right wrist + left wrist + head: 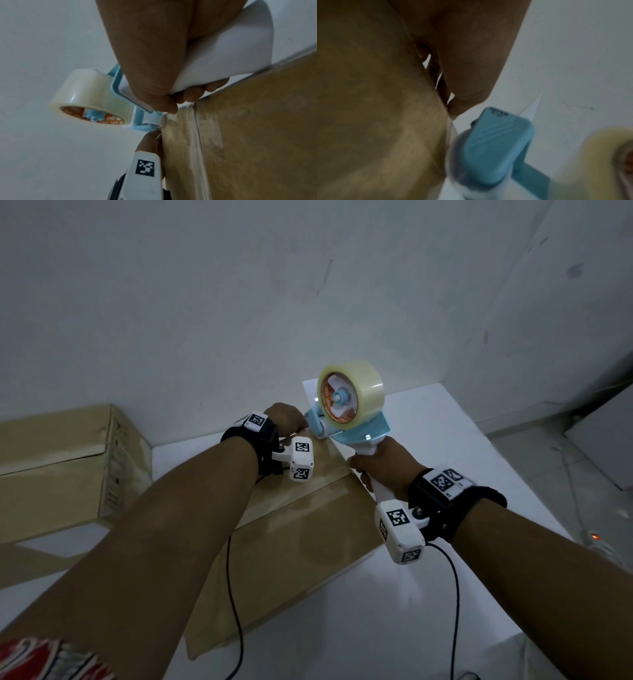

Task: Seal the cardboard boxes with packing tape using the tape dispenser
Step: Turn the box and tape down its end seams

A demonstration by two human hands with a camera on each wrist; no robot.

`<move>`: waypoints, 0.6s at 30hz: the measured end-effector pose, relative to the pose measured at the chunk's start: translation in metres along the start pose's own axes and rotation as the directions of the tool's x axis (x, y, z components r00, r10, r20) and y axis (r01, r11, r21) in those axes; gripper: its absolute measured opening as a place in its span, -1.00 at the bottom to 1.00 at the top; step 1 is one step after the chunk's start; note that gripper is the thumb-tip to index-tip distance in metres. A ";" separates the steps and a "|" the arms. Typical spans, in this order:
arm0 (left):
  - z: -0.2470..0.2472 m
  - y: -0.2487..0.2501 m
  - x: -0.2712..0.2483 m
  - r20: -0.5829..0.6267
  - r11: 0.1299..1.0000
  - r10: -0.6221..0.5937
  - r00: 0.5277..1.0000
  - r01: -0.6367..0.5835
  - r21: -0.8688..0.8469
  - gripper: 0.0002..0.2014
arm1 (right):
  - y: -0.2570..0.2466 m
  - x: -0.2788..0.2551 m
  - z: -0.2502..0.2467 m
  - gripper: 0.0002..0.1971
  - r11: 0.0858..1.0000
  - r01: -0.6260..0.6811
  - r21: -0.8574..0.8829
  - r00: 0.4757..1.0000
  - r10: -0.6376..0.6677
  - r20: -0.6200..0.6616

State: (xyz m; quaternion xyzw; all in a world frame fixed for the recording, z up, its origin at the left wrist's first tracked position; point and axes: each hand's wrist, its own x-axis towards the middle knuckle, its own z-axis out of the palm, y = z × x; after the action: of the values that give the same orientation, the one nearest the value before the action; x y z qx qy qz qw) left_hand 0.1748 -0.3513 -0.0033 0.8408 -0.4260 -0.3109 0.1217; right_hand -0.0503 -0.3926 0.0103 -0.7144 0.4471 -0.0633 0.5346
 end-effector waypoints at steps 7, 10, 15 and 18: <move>0.008 -0.012 0.006 -0.187 0.999 -0.033 0.982 0.026 -0.038 -0.52 | -0.013 -0.006 -0.004 -0.93 0.998 -0.039 0.049 0.999 0.038 0.032; 0.007 -0.013 -0.003 -0.229 0.996 0.079 0.970 -0.071 0.047 -0.68 | -0.016 -0.011 -0.007 -0.93 0.993 -0.086 0.082 0.994 0.080 0.068; -0.011 -0.021 -0.039 0.232 0.984 0.171 0.958 -0.154 -0.088 -0.63 | -0.022 -0.022 -0.009 -0.91 0.988 -0.098 0.119 0.992 0.087 0.094; -0.012 -0.036 -0.053 0.293 0.986 0.164 0.942 -0.145 -0.084 -0.38 | -0.022 -0.022 -0.004 -0.88 0.992 -0.082 0.092 0.994 0.074 0.085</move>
State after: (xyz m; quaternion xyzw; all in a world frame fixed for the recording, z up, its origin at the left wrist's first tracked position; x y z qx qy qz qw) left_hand 0.1817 -0.2885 0.0112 0.7440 -0.4944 -0.4369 0.1057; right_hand -0.0535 -0.3794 0.0388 -0.6721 0.4489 -0.0342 0.5878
